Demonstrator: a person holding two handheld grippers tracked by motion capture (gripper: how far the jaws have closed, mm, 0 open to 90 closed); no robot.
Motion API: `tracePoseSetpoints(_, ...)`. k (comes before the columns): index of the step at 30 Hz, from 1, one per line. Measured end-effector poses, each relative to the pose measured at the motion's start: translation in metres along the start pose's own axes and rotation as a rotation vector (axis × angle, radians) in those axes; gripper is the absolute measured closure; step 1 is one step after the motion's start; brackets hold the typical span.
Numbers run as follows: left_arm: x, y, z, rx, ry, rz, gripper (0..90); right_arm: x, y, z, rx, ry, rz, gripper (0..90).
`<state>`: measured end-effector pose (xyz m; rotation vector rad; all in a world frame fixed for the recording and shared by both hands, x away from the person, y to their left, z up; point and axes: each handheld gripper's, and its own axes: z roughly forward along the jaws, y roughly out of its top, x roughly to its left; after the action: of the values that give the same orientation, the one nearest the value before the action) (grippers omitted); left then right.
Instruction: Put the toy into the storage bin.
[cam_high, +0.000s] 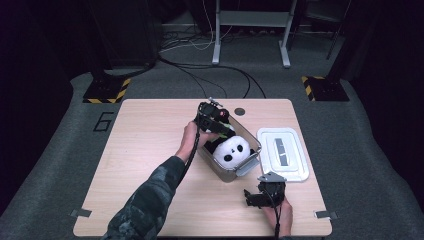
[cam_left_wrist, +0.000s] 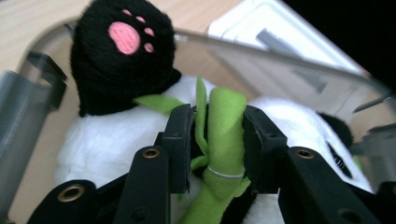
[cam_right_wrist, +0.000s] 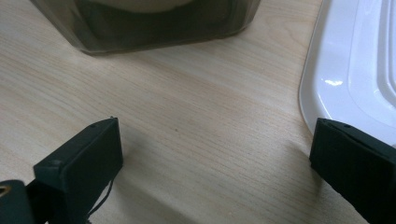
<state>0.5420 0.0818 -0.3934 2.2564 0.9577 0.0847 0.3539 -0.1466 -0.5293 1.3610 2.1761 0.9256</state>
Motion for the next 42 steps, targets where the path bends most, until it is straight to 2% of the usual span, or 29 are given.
tracePoseSetpoints(7,-0.010,0.004,0.011,0.098,0.078,0.037,66.4,0.000,0.000,0.000,-0.001,0.000,0.000,1.9)
tracePoseSetpoints(11,-0.013,0.005,0.011,0.100,0.087,0.062,65.4,0.000,0.000,0.000,-0.002,-0.002,-0.001,2.1)
tracePoseSetpoints(13,-0.013,0.004,0.005,0.076,0.081,0.063,58.3,0.000,0.000,0.000,-0.002,-0.002,-0.001,2.1)
tracePoseSetpoints(14,-0.013,0.003,0.002,0.052,0.070,0.065,51.3,0.000,0.000,0.000,-0.002,-0.002,-0.001,2.1)
tracePoseSetpoints(15,-0.013,0.002,-0.001,0.039,0.086,0.063,47.2,0.000,0.000,0.000,-0.002,-0.002,0.000,2.1)
tracePoseSetpoints(17,-0.010,-0.002,-0.009,-0.005,0.060,0.042,37.8,0.000,0.000,0.000,-0.002,-0.002,0.000,2.1)
tracePoseSetpoints(21,-0.008,-0.011,-0.026,-0.072,0.049,0.021,27.9,0.000,0.000,0.000,-0.002,-0.002,0.000,2.1)
tracePoseSetpoints(24,-0.009,-0.018,-0.035,-0.091,0.027,0.019,20.8,0.000,0.000,0.000,-0.003,-0.003,0.000,2.1)
tracePoseSetpoints(27,-0.015,-0.023,-0.037,-0.090,0.010,0.041,16.8,0.000,0.000,0.000,-0.002,-0.002,0.000,2.1)
tracePoseSetpoints(29,-0.021,-0.024,-0.034,-0.081,0.009,0.054,16.0,0.000,0.000,0.000,-0.003,-0.003,0.000,2.1)
tracePoseSetpoints(31,-0.025,-0.026,-0.026,-0.046,0.003,0.071,15.7,0.000,0.000,0.000,-0.002,-0.001,0.000,2.1)
tracePoseSetpoints(33,-0.028,-0.027,-0.017,-0.008,0.026,0.097,15.3,0.000,0.000,0.000,-0.003,-0.002,-0.002,2.1)
tracePoseSetpoints(35,-0.031,-0.028,-0.006,0.036,0.062,0.101,14.6,0.000,0.000,0.000,-0.003,-0.002,-0.002,2.1)
tracePoseSetpoints(41,-0.037,-0.029,0.006,0.083,0.117,0.138,14.0,0.000,0.000,0.000,-0.002,-0.002,0.000,2.1)
tracePoseSetpoints(42,-0.037,-0.029,0.008,0.091,0.115,0.139,13.9,0.000,0.000,0.000,0.000,0.000,-0.003,2.1)
